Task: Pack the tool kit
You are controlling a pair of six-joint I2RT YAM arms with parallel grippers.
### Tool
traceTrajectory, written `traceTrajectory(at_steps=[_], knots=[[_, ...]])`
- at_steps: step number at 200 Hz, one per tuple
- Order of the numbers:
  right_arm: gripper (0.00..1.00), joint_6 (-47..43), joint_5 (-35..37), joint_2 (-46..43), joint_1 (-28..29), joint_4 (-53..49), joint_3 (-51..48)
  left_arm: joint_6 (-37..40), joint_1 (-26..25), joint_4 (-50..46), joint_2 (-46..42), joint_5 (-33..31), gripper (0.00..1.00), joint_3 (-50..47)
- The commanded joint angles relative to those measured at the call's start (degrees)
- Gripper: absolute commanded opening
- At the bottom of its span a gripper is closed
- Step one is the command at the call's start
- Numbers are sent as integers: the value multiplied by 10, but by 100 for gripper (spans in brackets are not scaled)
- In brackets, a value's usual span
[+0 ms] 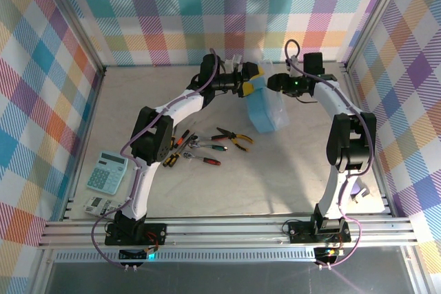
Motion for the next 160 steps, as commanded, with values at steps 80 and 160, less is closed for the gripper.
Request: traceTrajectory(at_steps=[80,160], knots=[[58,-15,0,-4,26,-138,52,53,37,90,-32,11,100,-164],[59,-17,24,-13,21,-164,81,62,35,73,0,8,100,-109]])
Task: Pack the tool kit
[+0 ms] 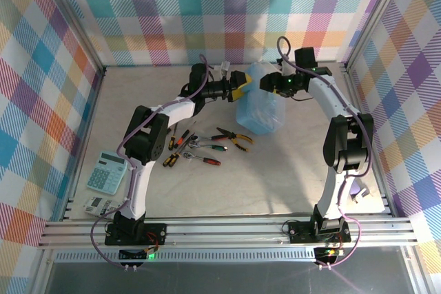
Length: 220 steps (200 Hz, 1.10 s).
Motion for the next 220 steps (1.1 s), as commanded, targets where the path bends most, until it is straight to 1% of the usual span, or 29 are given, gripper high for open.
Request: traceTrajectory(at_steps=[1,44,101,162,220], knots=[[59,-13,17,-11,-9,-42,13,17,-3,-40,21,-5,100,20],[63,-20,34,-31,-25,-58,22,32,-5,-63,11,-9,100,31],[72,-30,48,-59,-34,-70,14,37,-4,-58,-6,-15,100,-3],[72,-12,10,-31,-33,-36,-2,42,-3,-61,-17,-15,100,-16],[73,-11,-11,1,-9,-40,59,45,-4,-62,-17,-16,100,-21]])
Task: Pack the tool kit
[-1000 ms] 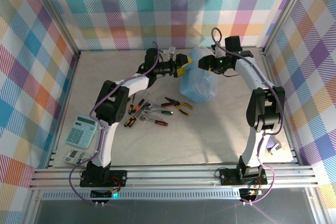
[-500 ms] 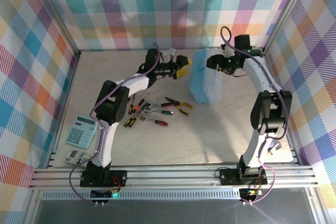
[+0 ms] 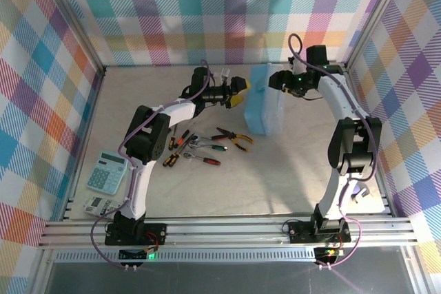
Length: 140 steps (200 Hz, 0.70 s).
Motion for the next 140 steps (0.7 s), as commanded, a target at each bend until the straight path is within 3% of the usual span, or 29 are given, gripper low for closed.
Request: traceTrajectory(at_steps=[1,96,140], knots=[[73,2,-33,20,20,5,47,12,-4,10,-20,-1,100,-8],[73,25,-41,94,76,-16,154,-41,6,101,0,3,100,-48],[75,16,-6,63,66,-29,155,-50,18,121,1,6,100,-70]])
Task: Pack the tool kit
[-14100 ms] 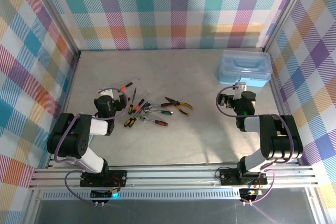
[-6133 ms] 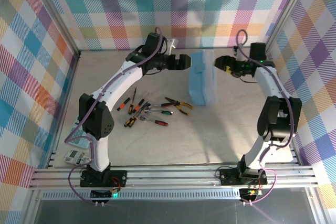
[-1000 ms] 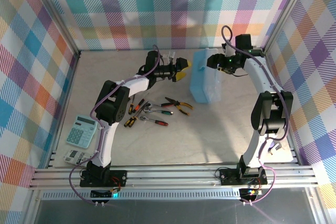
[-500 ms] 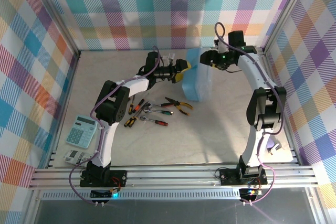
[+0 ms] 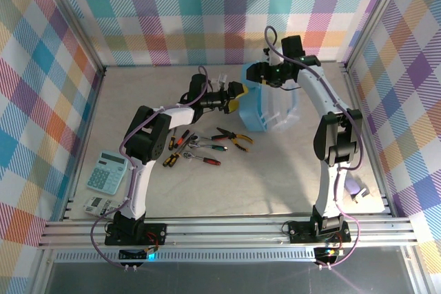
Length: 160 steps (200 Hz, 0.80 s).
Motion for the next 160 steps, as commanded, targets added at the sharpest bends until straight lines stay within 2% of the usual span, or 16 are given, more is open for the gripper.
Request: traceTrajectory(at_steps=[1,43,74,94,131,160], knots=[[75,-3,15,-26,-11,-24,15,-6,8,41,1,10,100,-7],[83,-14,46,-105,-61,-32,-43,8,10,27,4,9,100,-11],[87,-18,111,-156,-103,-33,-114,12,10,20,4,10,100,-12],[87,-19,141,-169,-122,-28,-163,39,9,-23,-2,7,100,-2],[88,-9,102,-175,-148,44,-253,73,8,-75,-15,6,100,13],[89,-2,-7,-151,-153,120,-288,83,5,-93,-17,3,100,19]])
